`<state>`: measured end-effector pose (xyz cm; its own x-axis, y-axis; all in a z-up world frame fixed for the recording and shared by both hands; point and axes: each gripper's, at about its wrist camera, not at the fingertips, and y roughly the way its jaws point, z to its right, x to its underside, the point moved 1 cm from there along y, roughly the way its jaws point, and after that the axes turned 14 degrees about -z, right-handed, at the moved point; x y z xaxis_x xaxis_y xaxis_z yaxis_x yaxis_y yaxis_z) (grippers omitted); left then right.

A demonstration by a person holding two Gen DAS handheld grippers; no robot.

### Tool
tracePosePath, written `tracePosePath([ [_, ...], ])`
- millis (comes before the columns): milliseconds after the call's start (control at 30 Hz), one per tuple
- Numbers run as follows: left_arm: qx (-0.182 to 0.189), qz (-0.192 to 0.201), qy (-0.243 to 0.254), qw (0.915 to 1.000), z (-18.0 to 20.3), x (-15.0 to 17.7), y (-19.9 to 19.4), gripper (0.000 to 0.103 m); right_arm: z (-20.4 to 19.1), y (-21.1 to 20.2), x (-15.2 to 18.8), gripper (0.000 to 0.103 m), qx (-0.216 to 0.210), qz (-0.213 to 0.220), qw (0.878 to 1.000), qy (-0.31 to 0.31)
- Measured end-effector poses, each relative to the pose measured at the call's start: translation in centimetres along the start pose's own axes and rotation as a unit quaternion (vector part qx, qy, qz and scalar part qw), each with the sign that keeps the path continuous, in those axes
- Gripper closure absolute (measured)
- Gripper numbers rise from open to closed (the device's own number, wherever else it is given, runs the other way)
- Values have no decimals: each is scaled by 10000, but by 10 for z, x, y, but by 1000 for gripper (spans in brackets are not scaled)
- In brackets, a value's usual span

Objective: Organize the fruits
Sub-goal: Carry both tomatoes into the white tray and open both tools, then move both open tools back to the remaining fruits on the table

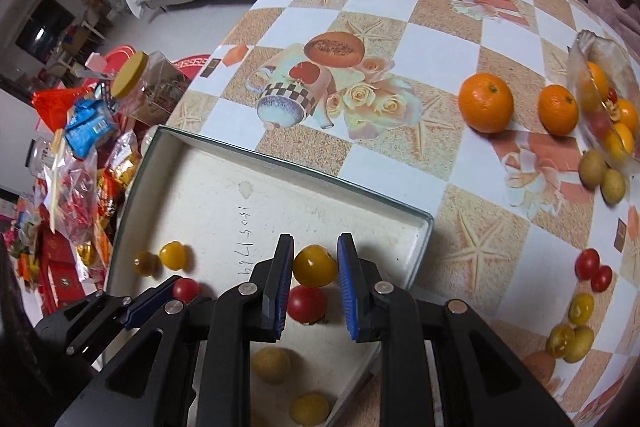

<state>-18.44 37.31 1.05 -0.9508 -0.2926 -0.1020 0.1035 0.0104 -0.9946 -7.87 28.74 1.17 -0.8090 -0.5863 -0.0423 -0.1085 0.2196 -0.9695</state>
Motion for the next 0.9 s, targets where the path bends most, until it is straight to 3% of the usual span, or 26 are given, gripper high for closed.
tracePosePath([
  [267, -185, 79, 121, 9997, 6, 3, 1, 79, -2, 8, -2, 77, 154, -101, 9998, -98],
  [333, -233, 84, 152, 9996, 7, 3, 0, 76, -1, 8, -4, 69, 50, -132, 9999, -65],
  [367, -279, 82, 168, 9994, 7, 3, 0, 69, 0, 6, -4, 66, -21, -141, 9999, -24],
  [400, -291, 82, 178, 9994, 7, 4, 0, 44, 1, 5, -4, 57, -73, -116, 9999, 5],
  [433, -318, 162, 162, 9992, 6, 6, -2, 31, 2, 1, -3, 48, -131, -63, 9999, 29],
  [500, -396, 277, 191, 9986, 6, 8, -6, 31, 2, -6, -3, 37, -261, 61, 9996, 43],
  [600, -417, 154, 235, 9987, 6, 9, -3, 31, 2, -17, -1, 26, -352, 196, 9992, 56],
  [900, -449, 171, 408, 9980, 20, 13, -17, 31, 16, -49, 16, 18, -537, 456, 9971, 299],
])
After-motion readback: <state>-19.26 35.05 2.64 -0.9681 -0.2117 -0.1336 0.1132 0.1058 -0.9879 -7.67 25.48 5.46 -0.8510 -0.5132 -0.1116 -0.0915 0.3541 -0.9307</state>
